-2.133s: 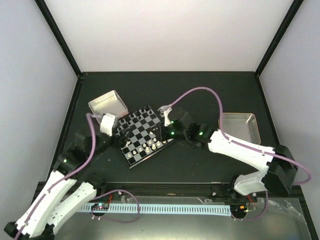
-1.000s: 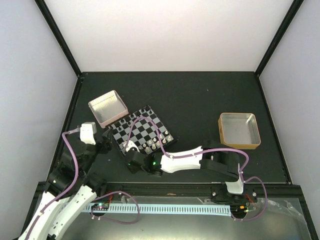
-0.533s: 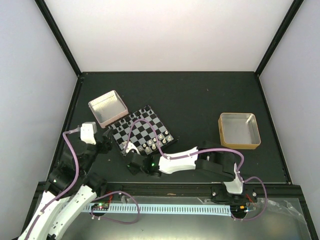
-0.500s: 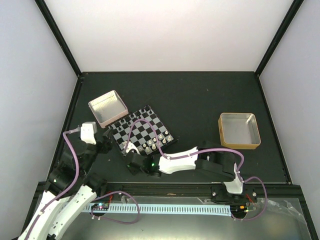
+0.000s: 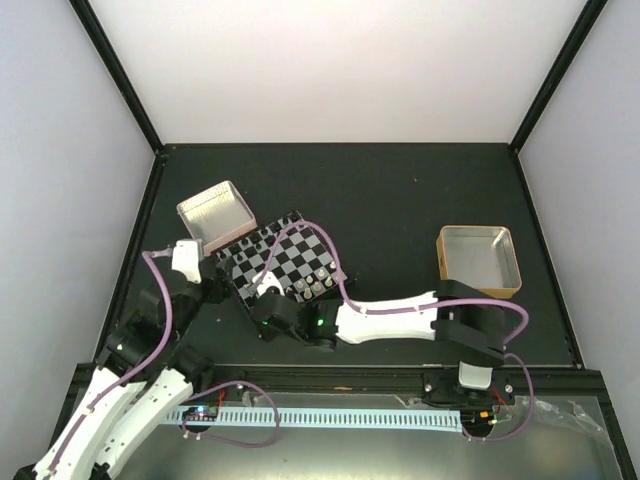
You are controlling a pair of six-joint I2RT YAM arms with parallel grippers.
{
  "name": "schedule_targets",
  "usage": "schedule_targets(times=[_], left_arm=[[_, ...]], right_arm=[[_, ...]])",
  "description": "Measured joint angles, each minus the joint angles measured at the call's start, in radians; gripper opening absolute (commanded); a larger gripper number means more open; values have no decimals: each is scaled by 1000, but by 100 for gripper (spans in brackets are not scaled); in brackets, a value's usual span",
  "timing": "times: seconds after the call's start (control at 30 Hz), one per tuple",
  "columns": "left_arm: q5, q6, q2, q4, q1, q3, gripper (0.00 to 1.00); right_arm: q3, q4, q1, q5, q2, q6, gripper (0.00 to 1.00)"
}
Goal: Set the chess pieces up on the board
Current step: Pick up the chess piece from the chessboard.
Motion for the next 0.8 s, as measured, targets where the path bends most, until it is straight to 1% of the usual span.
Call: schedule_targets(times=[0.1, 0.17, 0.23, 0.3, 0.37, 0.53, 0.57, 0.6, 0.67, 0.7, 0.8], left_arm=[[25, -1, 56, 0, 0, 0, 80], [58, -1, 111, 0, 0, 1, 78], [93, -6, 173, 1, 0, 1, 74], [127, -20, 268, 0, 0, 3, 66], [146, -40, 370, 0, 0, 3, 61], [192, -82, 574, -6, 3, 4, 59], [205, -89, 610, -8, 3, 6, 57], [217, -95, 650, -11, 4, 13, 51], [242, -106, 722, -20, 8, 29, 46], [250, -111, 752, -22, 9, 35, 44], [273, -117, 837, -21, 10, 48, 44]], right_arm=[[-23, -3, -1, 13, -82, 19, 43], [-48, -6, -6, 19, -140, 37, 42], [-71, -11, -13, 21, -186, 56, 40], [-109, -14, -32, 20, -237, 83, 38], [-148, -18, -57, 20, -277, 105, 37], [-260, -25, -115, 19, -351, 158, 35], [-285, -26, -124, 18, -364, 168, 35], [-302, -29, -129, 18, -373, 174, 35], [-337, -30, -142, 17, -392, 190, 35], [-349, -30, -146, 16, -399, 196, 34], [-368, -29, -155, 16, -416, 210, 34]])
